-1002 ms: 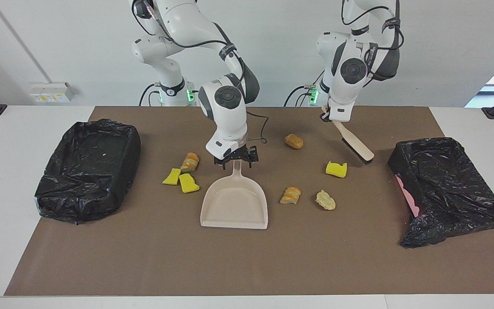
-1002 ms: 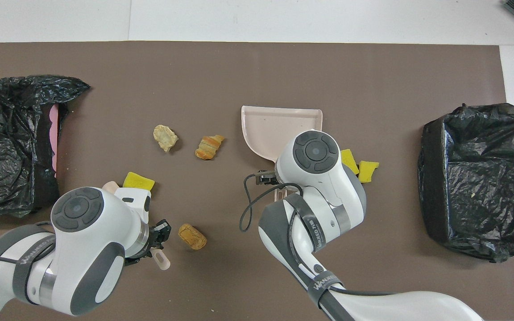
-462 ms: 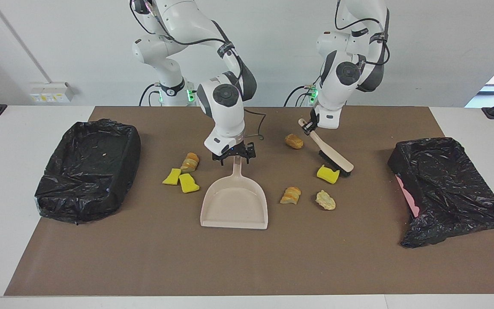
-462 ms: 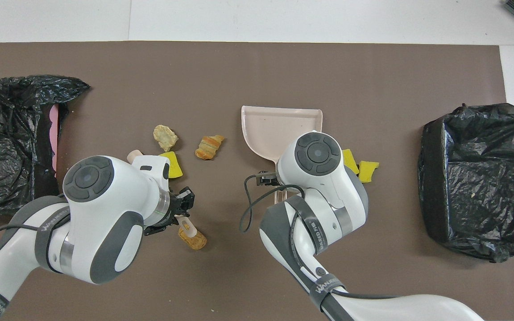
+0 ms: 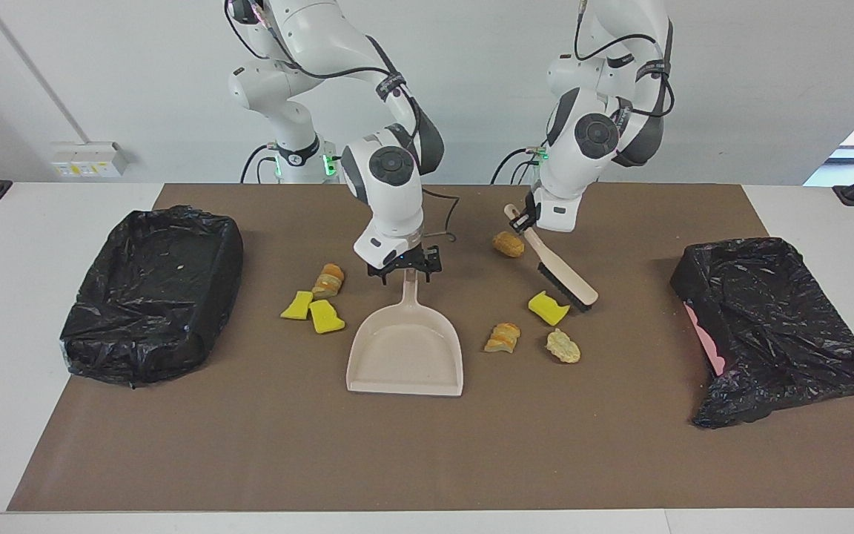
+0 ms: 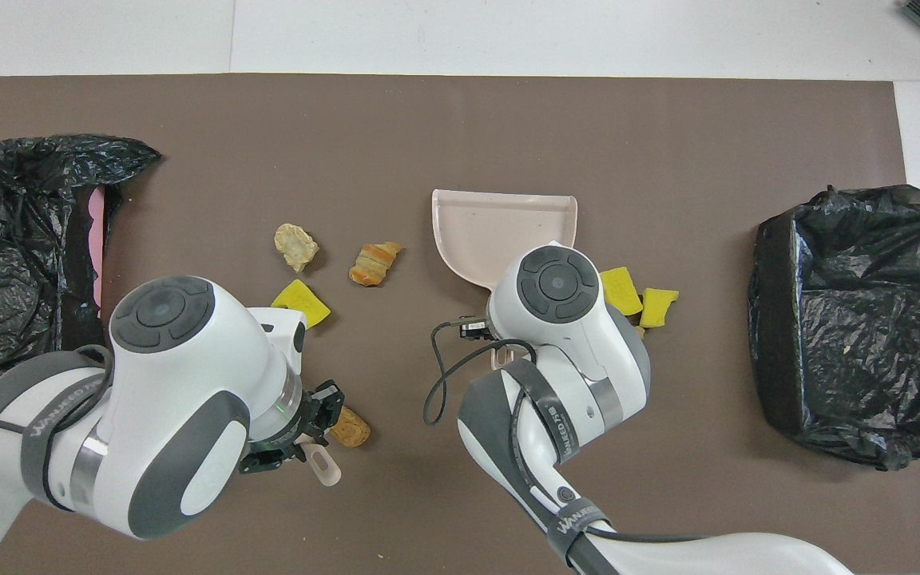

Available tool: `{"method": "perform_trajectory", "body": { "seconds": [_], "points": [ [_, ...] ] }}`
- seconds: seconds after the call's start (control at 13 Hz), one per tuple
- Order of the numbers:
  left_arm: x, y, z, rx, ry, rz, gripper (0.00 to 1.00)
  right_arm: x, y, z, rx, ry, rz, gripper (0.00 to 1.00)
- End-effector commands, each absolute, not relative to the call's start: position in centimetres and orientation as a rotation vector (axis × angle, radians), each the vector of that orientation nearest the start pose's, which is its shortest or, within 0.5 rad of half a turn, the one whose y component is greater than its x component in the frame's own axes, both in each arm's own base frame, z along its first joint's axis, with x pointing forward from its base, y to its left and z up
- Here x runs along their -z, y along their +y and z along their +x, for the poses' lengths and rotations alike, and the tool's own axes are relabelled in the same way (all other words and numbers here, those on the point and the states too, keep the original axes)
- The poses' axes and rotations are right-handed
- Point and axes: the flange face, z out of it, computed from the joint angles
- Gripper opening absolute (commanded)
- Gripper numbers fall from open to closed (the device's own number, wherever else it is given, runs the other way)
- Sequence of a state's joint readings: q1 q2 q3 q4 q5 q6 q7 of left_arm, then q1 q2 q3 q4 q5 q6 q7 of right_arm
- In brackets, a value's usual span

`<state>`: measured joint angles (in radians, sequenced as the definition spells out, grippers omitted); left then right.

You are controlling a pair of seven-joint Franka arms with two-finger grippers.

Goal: Sweep and dump trash in bin

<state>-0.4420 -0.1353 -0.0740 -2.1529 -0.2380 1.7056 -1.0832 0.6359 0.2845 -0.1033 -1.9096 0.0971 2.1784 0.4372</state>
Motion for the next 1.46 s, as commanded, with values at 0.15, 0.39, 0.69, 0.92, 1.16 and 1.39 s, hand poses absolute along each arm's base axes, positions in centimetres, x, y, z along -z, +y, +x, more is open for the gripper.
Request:
{"method": "perform_trajectory", "body": {
  "seconds": [0.15,0.39,0.69,0.92,1.16,1.39],
  "points": [
    [-42.5,-28.8,33.7,-0.635,-1.175,-2.728,0.00,-38.9,28.9,53.4,0.013,-0.167,-3.071,0.00],
    [-40.6,-32.1,31.5,-0.655,-1.493,-2.614,0.00,-42.0,25.6,53.2,0.012,-0.414,-3.084,0.00],
    [-38.9,-35.3,31.7,-0.659,-1.813,-2.518,0.00,-42.5,20.0,55.2,0.069,-1.228,-2.955,0.00],
    [-36.8,-36.9,33.5,-0.601,-2.014,-2.442,0.00,-41.2,16.5,56.5,0.143,-1.707,-2.728,0.00],
    [-37.2,-35.8,38.6,-0.571,-2.067,-2.465,0.00,-38.5,17.6,57.1,0.165,-1.954,-2.576,0.00],
    [-38.0,-34.7,44.3,-0.456,-2.143,-2.512,0.00,-37.4,18.0,57.4,0.151,-2.222,-2.354,0.00]
  ]
}}
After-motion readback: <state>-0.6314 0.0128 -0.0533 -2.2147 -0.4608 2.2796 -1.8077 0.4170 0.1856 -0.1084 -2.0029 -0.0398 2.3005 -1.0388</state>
